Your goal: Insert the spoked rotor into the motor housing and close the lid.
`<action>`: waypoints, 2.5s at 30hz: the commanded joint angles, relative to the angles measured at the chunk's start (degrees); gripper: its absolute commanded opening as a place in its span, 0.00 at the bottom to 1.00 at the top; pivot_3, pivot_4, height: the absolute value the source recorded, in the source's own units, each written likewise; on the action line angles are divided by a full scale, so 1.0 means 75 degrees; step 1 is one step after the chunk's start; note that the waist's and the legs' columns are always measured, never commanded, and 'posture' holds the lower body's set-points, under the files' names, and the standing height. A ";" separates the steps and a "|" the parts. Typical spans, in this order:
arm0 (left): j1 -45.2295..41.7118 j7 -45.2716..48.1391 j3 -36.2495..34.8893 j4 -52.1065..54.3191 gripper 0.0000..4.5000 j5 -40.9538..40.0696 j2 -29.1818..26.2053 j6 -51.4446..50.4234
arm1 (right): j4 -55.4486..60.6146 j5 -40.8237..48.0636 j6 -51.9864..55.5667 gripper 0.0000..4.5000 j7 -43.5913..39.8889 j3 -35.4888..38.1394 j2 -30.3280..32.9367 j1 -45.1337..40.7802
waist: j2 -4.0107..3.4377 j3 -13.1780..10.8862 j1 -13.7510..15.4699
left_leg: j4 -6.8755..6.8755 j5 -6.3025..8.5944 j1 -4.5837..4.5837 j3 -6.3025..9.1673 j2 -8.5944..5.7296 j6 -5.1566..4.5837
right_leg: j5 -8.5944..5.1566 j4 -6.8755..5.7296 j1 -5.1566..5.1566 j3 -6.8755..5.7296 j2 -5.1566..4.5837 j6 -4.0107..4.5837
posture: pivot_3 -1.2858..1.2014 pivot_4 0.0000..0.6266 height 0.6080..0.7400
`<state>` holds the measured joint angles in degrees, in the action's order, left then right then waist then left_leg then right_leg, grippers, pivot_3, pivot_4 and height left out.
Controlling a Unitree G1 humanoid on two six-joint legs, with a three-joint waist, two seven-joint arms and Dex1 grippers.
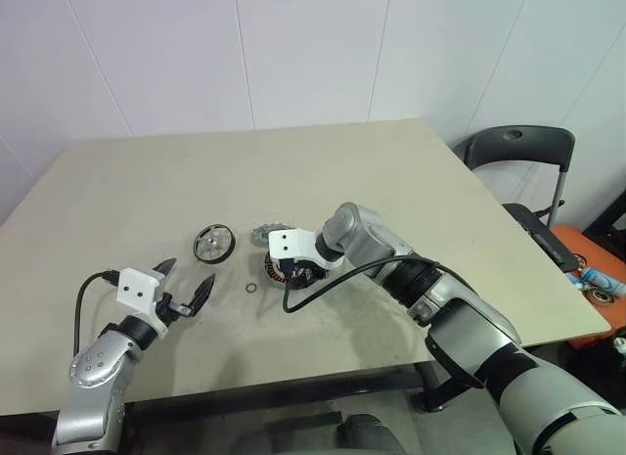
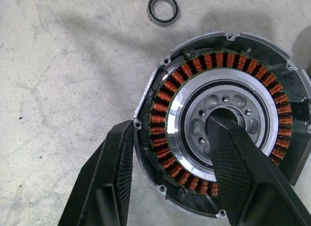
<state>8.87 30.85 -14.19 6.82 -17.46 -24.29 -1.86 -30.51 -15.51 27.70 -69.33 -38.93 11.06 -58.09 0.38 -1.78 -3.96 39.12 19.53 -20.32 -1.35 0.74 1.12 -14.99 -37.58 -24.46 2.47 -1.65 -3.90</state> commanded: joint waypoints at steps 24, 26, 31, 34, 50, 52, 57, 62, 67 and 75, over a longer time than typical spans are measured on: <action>-0.0050 0.0016 -0.0015 0.0157 1.00 0.0018 -0.0019 0.0109 | 0.3039 0.0917 0.2063 0.50 -0.1308 -0.0192 0.0867 0.0723 | 0.0001 0.0000 0.0023 | 0.0000 0.0002 -0.0009 0.0000 -0.0001 -0.0003 | 0.0000 0.0007 -0.0006 -0.0003 -0.0001 0.0000 | 0.52 0.00 1.00; -0.0004 0.0115 0.0000 0.0230 1.00 -0.0111 -0.0018 0.0018 | 0.3064 0.0945 0.2097 0.64 -0.1288 -0.0181 0.0882 0.0722 | 0.0001 0.0000 0.0024 | 0.0000 0.0002 -0.0009 0.0000 -0.0001 -0.0003 | 0.0000 0.0007 -0.0005 -0.0003 -0.0001 0.0000 | 0.52 0.00 1.00; 0.0028 0.0193 0.0024 0.0319 1.00 -0.0088 -0.0059 -0.0024 | 0.3290 0.1206 0.2298 0.99 -0.1222 0.0061 0.0917 0.0683 | 0.0001 0.0000 0.0025 | 0.0001 0.0002 -0.0009 0.0000 -0.0002 -0.0003 | 0.0000 0.0007 -0.0005 -0.0004 -0.0001 0.0000 | 0.52 0.00 1.00; 0.0046 0.0276 0.0096 0.0382 1.00 -0.0024 -0.0127 -0.0064 | 0.3511 0.1470 0.2410 0.99 -0.1067 0.0443 0.1034 0.0686 | 0.0001 0.0000 0.0028 | 0.0002 0.0002 -0.0009 0.0001 -0.0002 -0.0003 | 0.0000 0.0007 -0.0005 -0.0004 -0.0001 0.0000 | 0.52 0.00 1.00; -0.0315 0.0447 0.0839 0.0762 1.00 -0.0225 -0.0144 -0.1596 | 0.3868 0.3228 0.0243 0.99 -0.0100 0.3162 0.1963 0.2421 | 0.0007 0.0003 0.0211 | 0.0006 0.0001 -0.0003 -0.0001 -0.0001 -0.0006 | 0.0001 0.0011 0.0009 -0.0002 0.0013 -0.0002 | 0.52 0.00 1.00; -0.0389 0.0432 0.0947 0.0795 1.00 -0.0215 -0.0127 -0.1813 | 0.3716 0.3289 0.0132 0.99 -0.0113 0.3189 0.2029 0.2456 | 0.0007 0.0003 0.0208 | 0.0006 0.0001 -0.0004 -0.0003 -0.0003 -0.0006 | 0.0001 0.0011 0.0009 -0.0002 0.0013 -0.0002 | 0.52 0.00 1.00; -0.0575 0.0036 0.1156 0.0807 1.00 0.0058 0.0015 -0.2176 | 0.3443 0.3442 0.0136 0.99 -0.0011 0.3270 0.2059 0.2431 | 0.0007 0.0003 0.0213 | 0.0006 0.0000 0.0002 -0.0003 -0.0001 -0.0007 | 0.0001 0.0007 0.0011 0.0001 0.0018 -0.0003 | 0.52 0.00 1.00; -0.0546 -0.0061 0.1323 0.1017 1.00 0.0108 0.0078 -0.2279 | 0.3272 0.3540 0.0029 0.99 -0.0054 0.3234 0.2134 0.2440 | 0.0007 0.0003 0.0229 | 0.0007 0.0000 0.0001 -0.0003 -0.0001 -0.0007 | 0.0001 0.0008 0.0012 0.0001 0.0015 -0.0003 | 0.52 0.00 1.00; -0.0295 -0.0318 0.1263 0.1375 1.00 0.0245 0.0045 -0.2342 | 0.3086 0.3589 -0.0129 0.99 -0.0124 0.3280 0.2243 0.2420 | 0.0008 0.0003 0.0230 | 0.0007 0.0000 0.0001 -0.0003 -0.0001 -0.0007 | 0.0001 0.0008 0.0011 0.0002 0.0015 -0.0003 | 0.52 0.00 1.00; -0.0145 -0.0099 0.1424 0.1811 1.00 0.0195 -0.0138 -0.2539 | 0.2930 0.3679 -0.0165 0.99 -0.0179 0.3315 0.2358 0.2387 | 0.0007 0.0003 0.0235 | 0.0007 0.0000 0.0005 -0.0003 0.0000 -0.0007 | 0.0001 0.0007 0.0015 0.0003 0.0017 -0.0002 | 0.52 0.00 1.00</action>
<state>8.82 29.61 -3.52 18.68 -15.67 -24.71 -21.04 -8.82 10.97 27.18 -70.26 -15.58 28.21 -39.11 0.43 -1.76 -2.20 39.18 19.53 -20.28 -1.37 0.74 1.07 -14.99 -37.53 -24.34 2.49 -1.52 -3.92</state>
